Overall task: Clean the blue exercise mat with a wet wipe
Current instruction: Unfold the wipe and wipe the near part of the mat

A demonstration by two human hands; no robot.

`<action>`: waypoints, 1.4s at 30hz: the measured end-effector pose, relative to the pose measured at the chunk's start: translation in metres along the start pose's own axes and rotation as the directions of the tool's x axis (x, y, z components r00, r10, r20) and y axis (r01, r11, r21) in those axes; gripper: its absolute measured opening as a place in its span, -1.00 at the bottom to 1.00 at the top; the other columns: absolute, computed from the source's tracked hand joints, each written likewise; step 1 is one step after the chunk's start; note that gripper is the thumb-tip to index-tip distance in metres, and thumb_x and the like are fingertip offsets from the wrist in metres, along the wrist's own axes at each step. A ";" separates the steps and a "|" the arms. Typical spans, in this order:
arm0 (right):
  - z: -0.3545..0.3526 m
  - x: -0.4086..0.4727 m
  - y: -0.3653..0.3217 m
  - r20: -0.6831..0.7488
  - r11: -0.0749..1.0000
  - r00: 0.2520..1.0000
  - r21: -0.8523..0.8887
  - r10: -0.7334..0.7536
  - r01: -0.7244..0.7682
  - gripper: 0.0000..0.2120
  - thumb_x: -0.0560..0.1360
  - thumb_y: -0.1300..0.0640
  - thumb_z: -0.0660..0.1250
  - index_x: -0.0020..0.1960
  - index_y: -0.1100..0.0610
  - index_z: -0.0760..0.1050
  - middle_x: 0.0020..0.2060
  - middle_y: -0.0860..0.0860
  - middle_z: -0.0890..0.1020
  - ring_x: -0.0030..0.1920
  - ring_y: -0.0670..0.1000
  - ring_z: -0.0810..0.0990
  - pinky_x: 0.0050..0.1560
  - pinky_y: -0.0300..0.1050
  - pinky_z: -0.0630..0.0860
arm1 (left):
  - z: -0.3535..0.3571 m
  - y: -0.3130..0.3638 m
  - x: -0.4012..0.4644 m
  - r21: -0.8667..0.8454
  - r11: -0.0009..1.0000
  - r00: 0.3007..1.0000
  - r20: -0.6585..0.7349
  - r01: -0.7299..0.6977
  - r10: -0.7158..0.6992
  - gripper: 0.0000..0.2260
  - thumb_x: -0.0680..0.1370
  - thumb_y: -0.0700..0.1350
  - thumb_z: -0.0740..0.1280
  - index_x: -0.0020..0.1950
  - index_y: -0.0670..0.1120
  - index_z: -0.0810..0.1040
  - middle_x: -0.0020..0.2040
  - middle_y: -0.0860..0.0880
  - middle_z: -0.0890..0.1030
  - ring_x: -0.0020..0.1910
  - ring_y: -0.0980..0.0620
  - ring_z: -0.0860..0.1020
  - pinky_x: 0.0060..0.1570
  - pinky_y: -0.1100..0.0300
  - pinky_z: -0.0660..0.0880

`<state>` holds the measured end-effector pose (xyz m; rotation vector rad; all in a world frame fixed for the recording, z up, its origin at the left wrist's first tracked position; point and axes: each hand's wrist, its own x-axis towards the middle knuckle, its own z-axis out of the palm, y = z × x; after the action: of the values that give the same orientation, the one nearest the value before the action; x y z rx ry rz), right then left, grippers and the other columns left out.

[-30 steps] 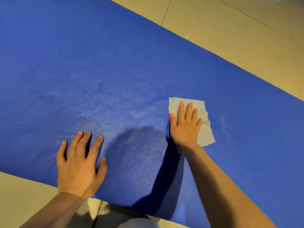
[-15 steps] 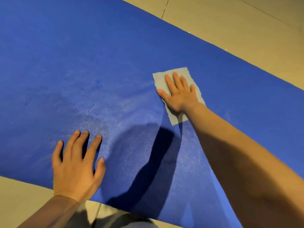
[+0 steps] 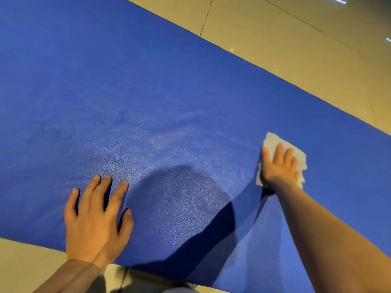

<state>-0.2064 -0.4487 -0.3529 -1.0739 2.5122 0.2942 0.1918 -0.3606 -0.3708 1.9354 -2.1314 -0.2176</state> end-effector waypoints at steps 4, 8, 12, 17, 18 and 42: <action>-0.006 -0.011 -0.019 -0.003 0.987 0.993 0.112 0.115 -0.114 -0.33 0.62 -0.29 -0.14 0.61 0.00 -0.18 0.59 0.06 -0.16 0.57 0.17 -0.16 0.51 0.20 -0.15 | 0.002 0.000 -0.002 0.018 1.000 1.000 -0.005 -0.014 0.014 -0.49 0.50 0.02 0.11 0.28 -0.22 0.59 0.29 -0.33 0.50 0.37 -0.33 0.39 0.32 -0.32 0.19; 0.016 -0.047 -0.106 -0.077 0.972 0.973 0.080 -0.217 0.223 -0.37 0.65 -0.24 -0.12 0.60 -0.02 -0.22 0.59 0.07 -0.21 0.57 0.17 -0.23 0.51 0.25 -0.21 | 0.000 0.000 -0.001 0.022 0.999 0.999 -0.042 -0.030 0.031 -0.50 0.51 0.01 0.11 0.27 -0.24 0.60 0.28 -0.35 0.50 0.35 -0.34 0.39 0.30 -0.33 0.22; 0.067 -0.122 -0.171 -0.148 0.800 0.786 -0.114 -0.601 0.590 -0.39 0.65 -0.22 -0.25 0.56 0.01 0.20 0.55 0.15 0.19 0.53 0.23 0.17 0.42 0.38 0.09 | 0.000 0.000 -0.001 0.029 0.999 0.999 -0.026 -0.022 0.023 -0.49 0.51 0.03 0.11 0.28 -0.23 0.60 0.28 -0.34 0.50 0.36 -0.32 0.37 0.31 -0.32 0.21; 0.070 -0.149 -0.147 0.003 0.596 0.596 -0.004 -0.803 0.803 -0.32 0.53 -0.21 -0.29 0.59 -0.03 0.08 0.58 -0.01 0.03 0.58 0.11 0.01 0.51 0.20 -0.18 | -0.002 0.000 0.001 0.022 1.000 1.000 0.000 -0.005 0.005 -0.47 0.50 0.07 0.10 0.29 -0.21 0.59 0.29 -0.32 0.49 0.38 -0.31 0.36 0.32 -0.32 0.19; 0.067 -0.134 -0.130 -0.010 0.630 0.630 -0.014 -0.777 0.777 -0.29 0.48 -0.21 -0.35 0.59 -0.04 -0.06 0.57 -0.06 -0.11 0.59 0.09 -0.08 0.50 0.15 -0.25 | -0.002 0.000 0.001 0.017 1.000 1.000 0.002 -0.002 0.002 -0.47 0.50 0.07 0.10 0.29 -0.21 0.59 0.29 -0.32 0.49 0.38 -0.31 0.36 0.32 -0.32 0.19; 0.101 -0.181 -0.064 -0.125 0.487 0.473 -0.132 -0.872 0.864 -0.52 0.63 -0.12 0.02 0.50 -0.04 0.30 0.52 0.02 0.29 0.52 0.16 0.23 0.41 0.31 0.05 | -0.003 0.002 0.000 0.011 1.000 1.000 0.008 0.020 -0.020 -0.46 0.51 0.07 0.08 0.30 -0.21 0.58 0.33 -0.30 0.47 0.42 -0.30 0.35 0.38 -0.27 0.13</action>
<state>-0.0190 -0.3415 -0.3682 -2.3106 1.7100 -0.0579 0.1906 -0.3601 -0.3672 1.9657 -2.1241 -0.2179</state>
